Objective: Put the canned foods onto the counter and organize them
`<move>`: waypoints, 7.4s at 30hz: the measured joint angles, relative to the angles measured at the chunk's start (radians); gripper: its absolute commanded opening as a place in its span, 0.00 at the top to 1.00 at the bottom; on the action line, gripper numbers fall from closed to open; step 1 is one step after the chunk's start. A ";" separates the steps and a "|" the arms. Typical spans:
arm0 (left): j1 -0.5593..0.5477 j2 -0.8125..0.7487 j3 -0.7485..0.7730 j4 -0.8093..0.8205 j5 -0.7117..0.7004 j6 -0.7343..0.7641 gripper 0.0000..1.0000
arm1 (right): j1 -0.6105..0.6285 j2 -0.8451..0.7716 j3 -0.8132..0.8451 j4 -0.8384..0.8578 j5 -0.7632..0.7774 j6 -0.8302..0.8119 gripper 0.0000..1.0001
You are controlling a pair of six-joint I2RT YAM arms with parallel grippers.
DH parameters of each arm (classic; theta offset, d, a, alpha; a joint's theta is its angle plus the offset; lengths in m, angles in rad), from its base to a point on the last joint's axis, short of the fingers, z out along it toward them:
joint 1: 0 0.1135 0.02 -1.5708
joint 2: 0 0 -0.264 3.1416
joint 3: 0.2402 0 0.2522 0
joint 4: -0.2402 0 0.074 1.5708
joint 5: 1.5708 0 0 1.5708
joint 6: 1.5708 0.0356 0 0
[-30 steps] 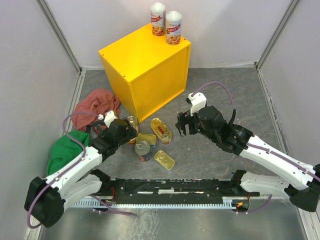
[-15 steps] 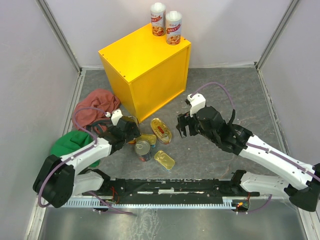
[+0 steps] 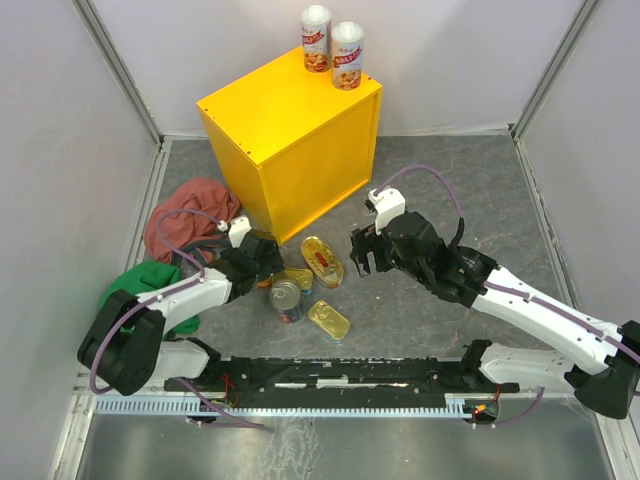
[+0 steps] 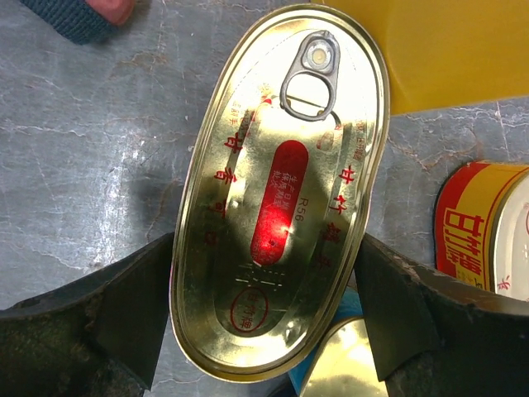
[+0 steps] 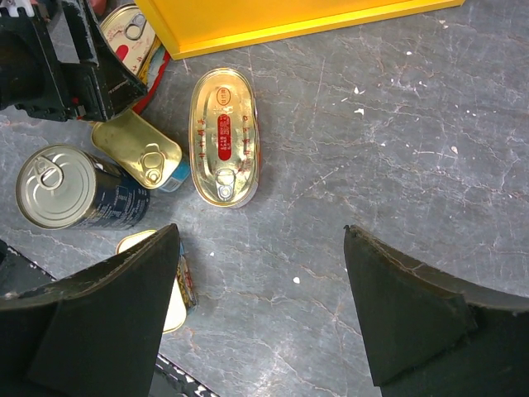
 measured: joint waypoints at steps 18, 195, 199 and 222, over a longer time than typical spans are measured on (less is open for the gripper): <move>0.000 -0.006 -0.036 0.079 -0.024 0.075 0.78 | 0.000 0.000 0.000 0.000 -0.003 0.001 0.13; 0.178 0.112 1.227 -0.354 0.052 0.391 0.01 | 0.304 0.282 0.063 0.064 -0.186 -0.108 0.10; 0.158 0.023 1.144 -0.351 0.053 0.356 0.01 | 0.326 0.330 0.064 0.084 -0.185 -0.108 0.10; 0.132 -0.245 0.908 -0.436 0.077 0.210 0.00 | 0.330 0.603 0.156 0.246 -0.158 -0.135 0.08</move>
